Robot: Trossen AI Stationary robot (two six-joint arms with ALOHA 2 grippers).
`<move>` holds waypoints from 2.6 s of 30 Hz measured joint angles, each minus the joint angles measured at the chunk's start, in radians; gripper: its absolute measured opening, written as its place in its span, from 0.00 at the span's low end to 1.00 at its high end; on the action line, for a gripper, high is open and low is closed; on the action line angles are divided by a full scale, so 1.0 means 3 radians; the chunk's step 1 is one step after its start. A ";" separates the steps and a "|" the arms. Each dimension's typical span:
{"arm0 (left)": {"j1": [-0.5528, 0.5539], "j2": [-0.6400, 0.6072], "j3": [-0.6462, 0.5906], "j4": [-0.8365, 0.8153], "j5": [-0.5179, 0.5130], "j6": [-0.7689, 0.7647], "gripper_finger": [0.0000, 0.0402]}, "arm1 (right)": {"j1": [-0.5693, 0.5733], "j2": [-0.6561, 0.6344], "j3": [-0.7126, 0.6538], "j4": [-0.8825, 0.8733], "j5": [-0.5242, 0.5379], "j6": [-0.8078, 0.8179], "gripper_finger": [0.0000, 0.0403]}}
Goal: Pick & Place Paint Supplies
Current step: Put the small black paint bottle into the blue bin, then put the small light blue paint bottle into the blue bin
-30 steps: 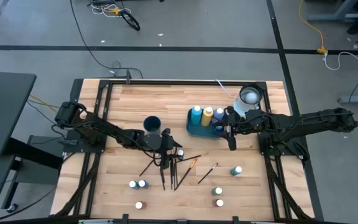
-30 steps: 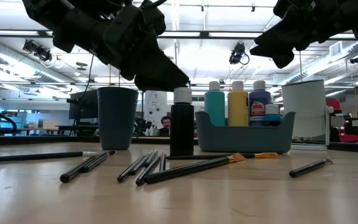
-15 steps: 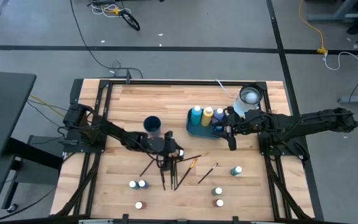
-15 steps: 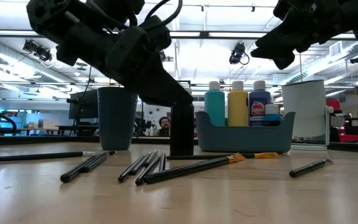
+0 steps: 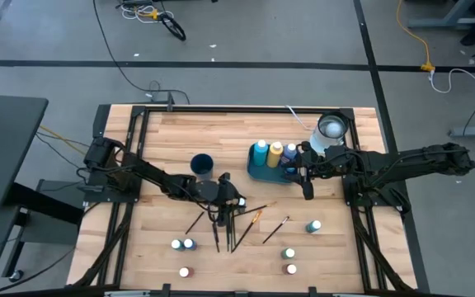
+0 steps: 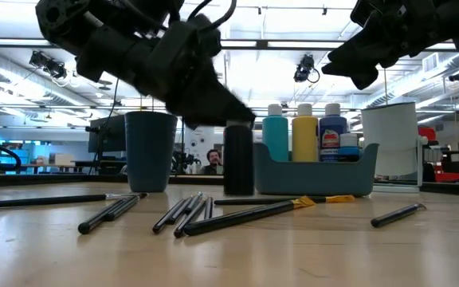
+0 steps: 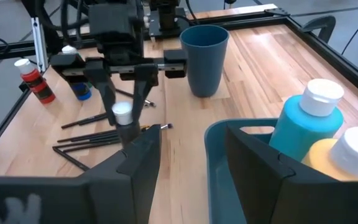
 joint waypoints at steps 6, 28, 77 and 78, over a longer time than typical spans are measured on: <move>0.0050 0.0000 0.0388 -0.0020 -0.0098 0.0426 0.33 | 0.0000 0.0000 0.0000 0.0005 -0.0001 -0.0001 0.44; 0.0910 0.0338 0.0800 -0.0421 -0.0404 0.0132 0.32 | -0.0001 0.0001 0.0001 -0.0005 0.0001 -0.0091 0.44; 0.0690 -0.0654 0.0823 -0.1051 -0.0232 0.0514 0.52 | 0.0039 0.0471 -0.0010 0.0227 -0.1070 -0.0430 0.44; 0.0665 -0.0730 0.0821 -0.1194 -0.0244 0.0500 0.52 | 0.0065 0.0528 -0.0010 0.0319 -0.1142 -0.0487 0.44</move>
